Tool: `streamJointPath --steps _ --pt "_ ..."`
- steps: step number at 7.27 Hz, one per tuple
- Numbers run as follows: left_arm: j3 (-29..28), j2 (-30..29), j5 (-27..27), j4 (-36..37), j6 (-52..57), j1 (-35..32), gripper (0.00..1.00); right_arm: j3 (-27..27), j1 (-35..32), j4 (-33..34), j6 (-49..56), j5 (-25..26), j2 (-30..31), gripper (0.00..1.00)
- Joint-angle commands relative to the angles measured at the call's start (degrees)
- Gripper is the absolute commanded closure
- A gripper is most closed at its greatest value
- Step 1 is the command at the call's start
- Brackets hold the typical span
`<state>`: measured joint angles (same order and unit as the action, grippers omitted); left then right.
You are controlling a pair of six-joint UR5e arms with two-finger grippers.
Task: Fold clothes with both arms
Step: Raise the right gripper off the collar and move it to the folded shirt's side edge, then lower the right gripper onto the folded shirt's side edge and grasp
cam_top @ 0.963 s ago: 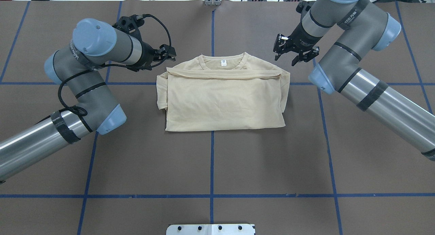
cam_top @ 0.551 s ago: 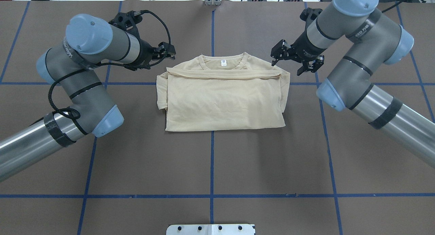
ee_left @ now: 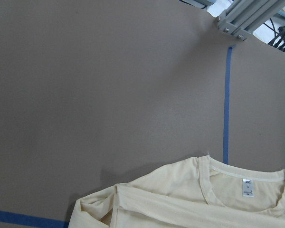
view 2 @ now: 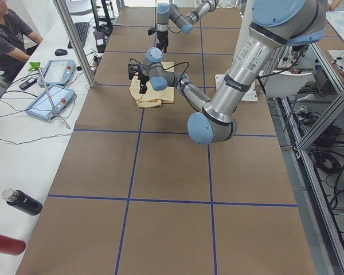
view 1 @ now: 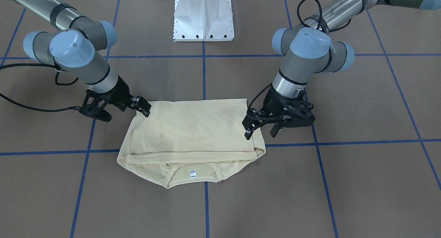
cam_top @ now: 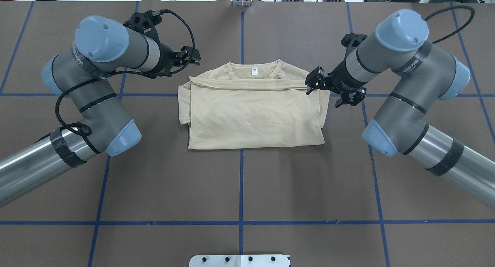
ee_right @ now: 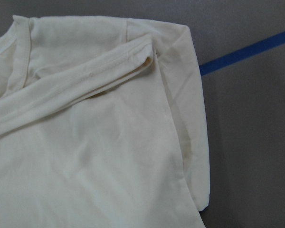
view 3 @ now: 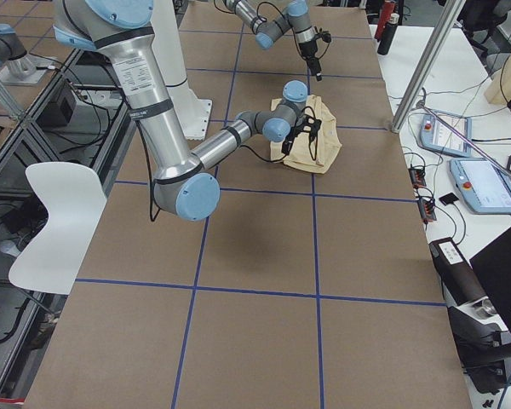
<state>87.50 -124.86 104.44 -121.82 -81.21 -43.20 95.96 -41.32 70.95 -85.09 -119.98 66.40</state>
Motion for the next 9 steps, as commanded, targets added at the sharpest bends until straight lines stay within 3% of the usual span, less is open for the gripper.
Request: streamJointPath --steps 1,5,6,9 --pt "0.0 0.1 -0.2 0.1 0.3 0.1 0.01 -0.1 3.0 0.3 -0.5 1.7 1.2 0.00" --pt "0.0 0.0 -0.2 0.0 0.2 0.1 0.01 -0.4 5.6 0.6 -0.5 1.8 2.7 0.01" --pt "0.0 -0.1 -0.2 0.0 0.2 0.1 0.01 -0.4 5.9 0.6 -0.5 1.5 2.9 0.06" --pt "0.0 -0.1 -0.3 0.0 0.2 0.1 0.01 -0.5 5.9 0.6 -0.4 1.1 3.0 0.41"
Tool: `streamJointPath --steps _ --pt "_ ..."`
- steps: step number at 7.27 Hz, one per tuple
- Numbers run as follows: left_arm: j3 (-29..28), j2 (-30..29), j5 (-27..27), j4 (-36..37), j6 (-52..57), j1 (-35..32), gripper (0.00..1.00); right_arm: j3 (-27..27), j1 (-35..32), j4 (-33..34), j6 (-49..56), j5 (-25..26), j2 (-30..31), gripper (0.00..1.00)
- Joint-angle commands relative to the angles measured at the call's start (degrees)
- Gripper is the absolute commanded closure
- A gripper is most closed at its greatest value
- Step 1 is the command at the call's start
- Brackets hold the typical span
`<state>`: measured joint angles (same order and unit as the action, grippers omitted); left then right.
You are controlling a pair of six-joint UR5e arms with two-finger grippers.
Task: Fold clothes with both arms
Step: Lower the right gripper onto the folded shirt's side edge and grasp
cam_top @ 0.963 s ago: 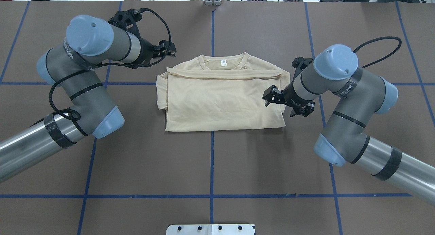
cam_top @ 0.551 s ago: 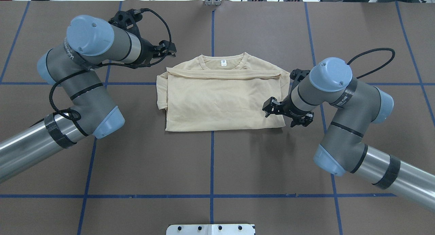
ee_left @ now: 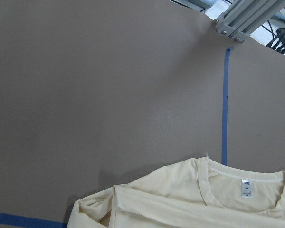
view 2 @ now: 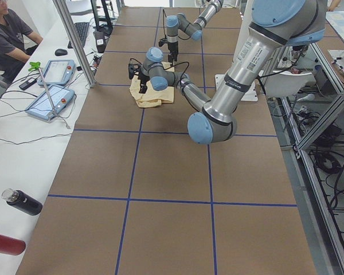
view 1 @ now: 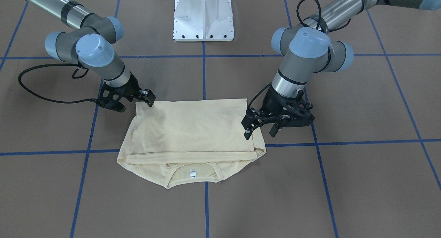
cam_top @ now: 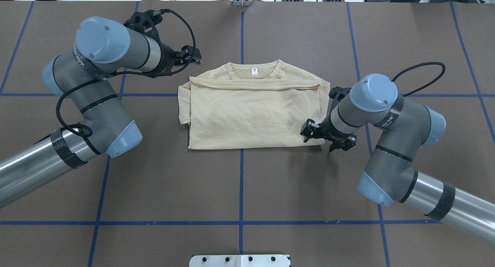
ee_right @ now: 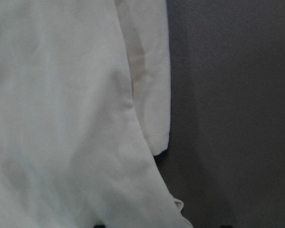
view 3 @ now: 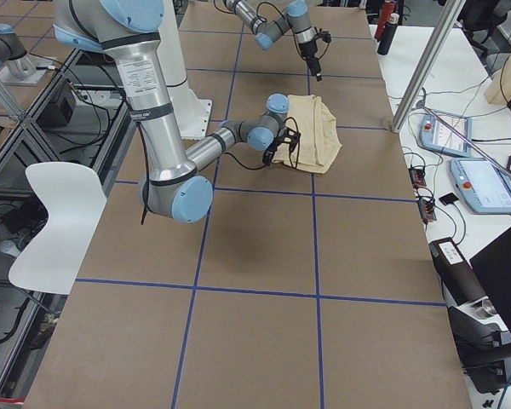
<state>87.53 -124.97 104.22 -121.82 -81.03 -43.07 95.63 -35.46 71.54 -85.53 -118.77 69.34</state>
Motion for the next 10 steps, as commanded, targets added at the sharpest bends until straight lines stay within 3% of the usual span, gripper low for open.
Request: streamJointPath --steps 1,3,4,5,7,8,10 --pt "0.0 -0.1 -0.6 0.0 0.0 0.0 0.01 0.2 0.0 0.1 0.0 -0.7 -0.1 0.49" --pt "0.0 -0.3 -0.8 0.0 0.0 0.0 0.01 0.5 0.0 2.2 0.0 -0.8 -0.3 0.53" --pt "0.1 -0.3 -0.9 0.0 0.0 0.0 0.01 0.5 -0.1 2.3 0.0 -1.2 -0.3 0.72" --pt "0.1 -0.4 -0.9 0.0 0.0 0.0 0.01 0.5 -0.7 2.3 0.0 -1.9 -0.3 0.85" --pt "0.1 -0.5 -0.9 0.0 0.0 0.1 0.01 0.6 -2.4 2.5 0.0 -4.1 -0.3 0.91" --pt "0.0 -0.6 -0.9 0.0 0.0 0.1 0.01 0.7 -2.8 3.2 0.0 -4.1 -0.4 1.00" --pt "0.1 -0.7 -0.9 0.0 -0.3 0.2 0.01 4.5 -3.0 5.6 -0.1 -3.3 1.1 1.00"
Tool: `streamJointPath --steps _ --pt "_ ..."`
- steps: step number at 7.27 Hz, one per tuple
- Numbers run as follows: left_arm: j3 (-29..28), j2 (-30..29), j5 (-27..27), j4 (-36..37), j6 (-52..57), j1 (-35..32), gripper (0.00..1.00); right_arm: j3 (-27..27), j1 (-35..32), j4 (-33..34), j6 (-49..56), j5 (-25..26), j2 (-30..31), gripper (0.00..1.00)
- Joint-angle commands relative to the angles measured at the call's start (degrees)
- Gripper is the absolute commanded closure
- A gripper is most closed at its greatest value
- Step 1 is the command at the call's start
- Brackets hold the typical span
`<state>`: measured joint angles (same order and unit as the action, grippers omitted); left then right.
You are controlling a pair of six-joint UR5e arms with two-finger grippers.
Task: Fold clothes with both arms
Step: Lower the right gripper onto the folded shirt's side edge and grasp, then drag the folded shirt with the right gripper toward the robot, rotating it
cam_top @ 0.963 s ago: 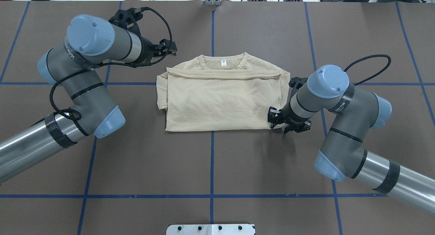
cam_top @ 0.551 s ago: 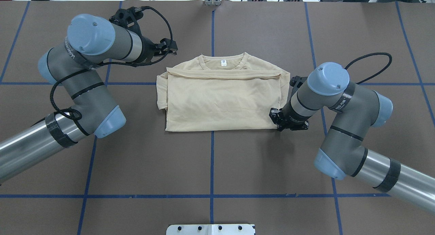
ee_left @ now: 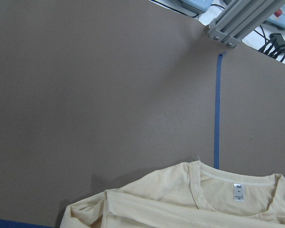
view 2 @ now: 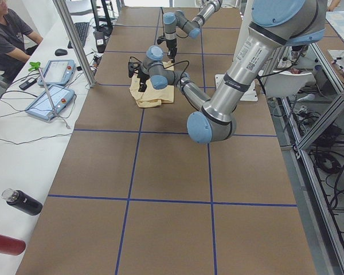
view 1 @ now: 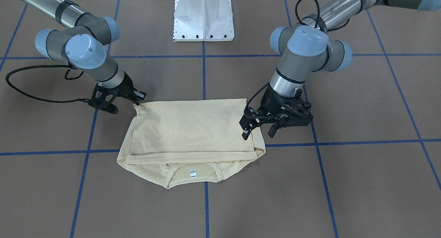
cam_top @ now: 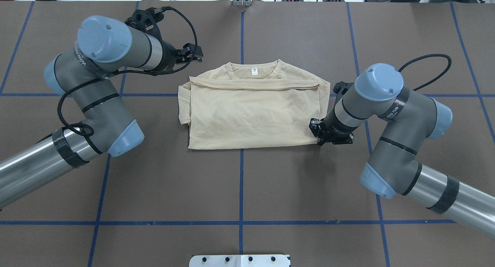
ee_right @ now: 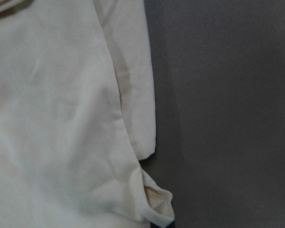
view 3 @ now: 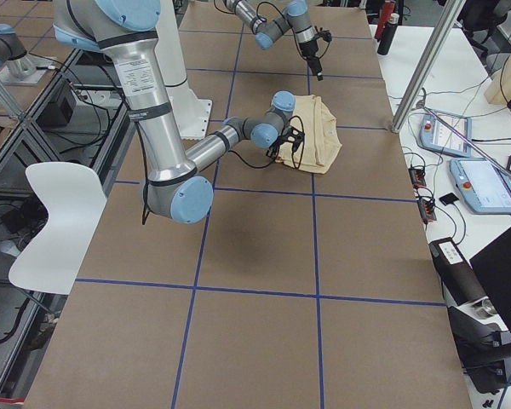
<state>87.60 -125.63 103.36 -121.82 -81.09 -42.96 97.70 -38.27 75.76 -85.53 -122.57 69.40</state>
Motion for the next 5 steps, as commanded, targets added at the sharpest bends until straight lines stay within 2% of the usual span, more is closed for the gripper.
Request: streamJointPath --steps 1,3,5 --pt "-0.1 0.0 -0.1 0.0 -0.2 0.1 0.01 4.9 -0.1 1.6 -0.1 0.5 3.4 1.00" --pt "-0.1 0.0 -0.1 -0.1 -0.2 0.1 0.01 8.9 1.9 1.8 -0.1 0.3 8.4 1.00" --pt "-0.1 -0.1 -0.2 0.0 -0.1 0.1 0.01 16.3 8.0 7.9 -7.2 0.2 10.3 1.00"
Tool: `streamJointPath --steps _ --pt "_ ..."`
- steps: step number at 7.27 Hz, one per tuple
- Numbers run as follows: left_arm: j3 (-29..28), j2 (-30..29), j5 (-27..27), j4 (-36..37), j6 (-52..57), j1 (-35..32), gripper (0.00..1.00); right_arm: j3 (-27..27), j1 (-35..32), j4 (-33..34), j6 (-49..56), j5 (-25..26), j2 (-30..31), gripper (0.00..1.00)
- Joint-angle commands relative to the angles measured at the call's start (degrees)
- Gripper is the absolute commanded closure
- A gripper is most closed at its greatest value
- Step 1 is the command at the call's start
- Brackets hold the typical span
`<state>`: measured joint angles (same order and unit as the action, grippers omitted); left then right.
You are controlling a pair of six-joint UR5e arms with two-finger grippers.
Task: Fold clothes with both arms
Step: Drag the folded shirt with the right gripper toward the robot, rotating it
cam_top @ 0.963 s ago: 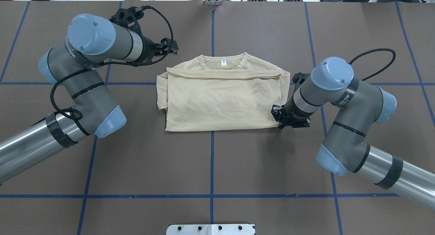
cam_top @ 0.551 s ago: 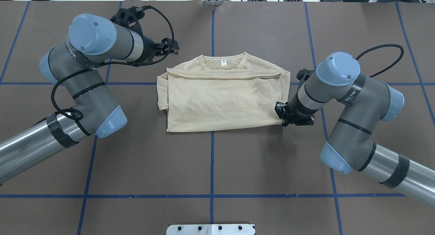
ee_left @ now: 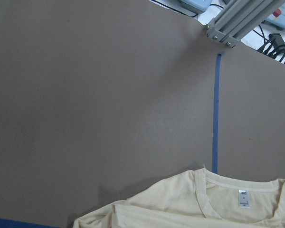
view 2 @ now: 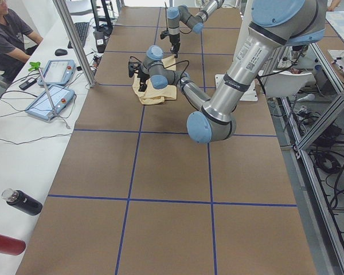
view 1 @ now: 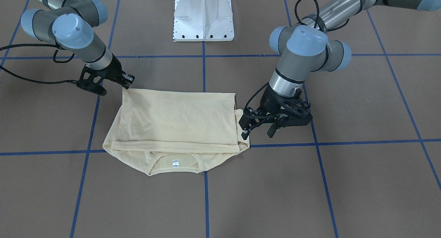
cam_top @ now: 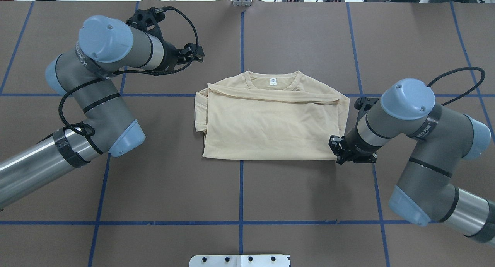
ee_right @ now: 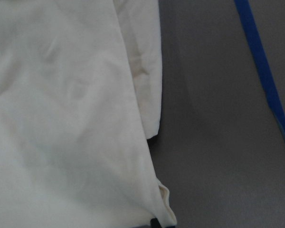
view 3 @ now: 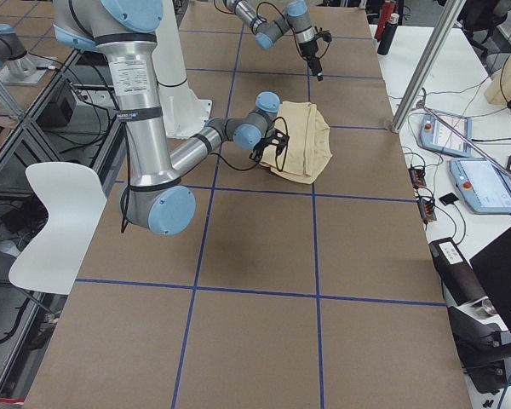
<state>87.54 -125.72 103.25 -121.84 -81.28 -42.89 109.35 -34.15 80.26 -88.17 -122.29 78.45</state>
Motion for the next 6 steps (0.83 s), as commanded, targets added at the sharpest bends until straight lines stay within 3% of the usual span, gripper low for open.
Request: streamJointPath --steps 1,3,6 --pt "0.0 0.0 -0.4 0.0 0.3 0.0 0.01 9.2 8.0 6.5 -6.3 -0.5 1.8 1.00" --pt "-0.1 0.7 -0.9 -0.1 0.4 0.0 0.01 13.1 13.8 11.1 -9.8 -0.5 2.1 1.00" --pt "0.0 0.7 -2.7 -0.1 0.3 1.0 0.01 15.9 19.6 11.3 -11.1 -0.7 6.9 1.00"
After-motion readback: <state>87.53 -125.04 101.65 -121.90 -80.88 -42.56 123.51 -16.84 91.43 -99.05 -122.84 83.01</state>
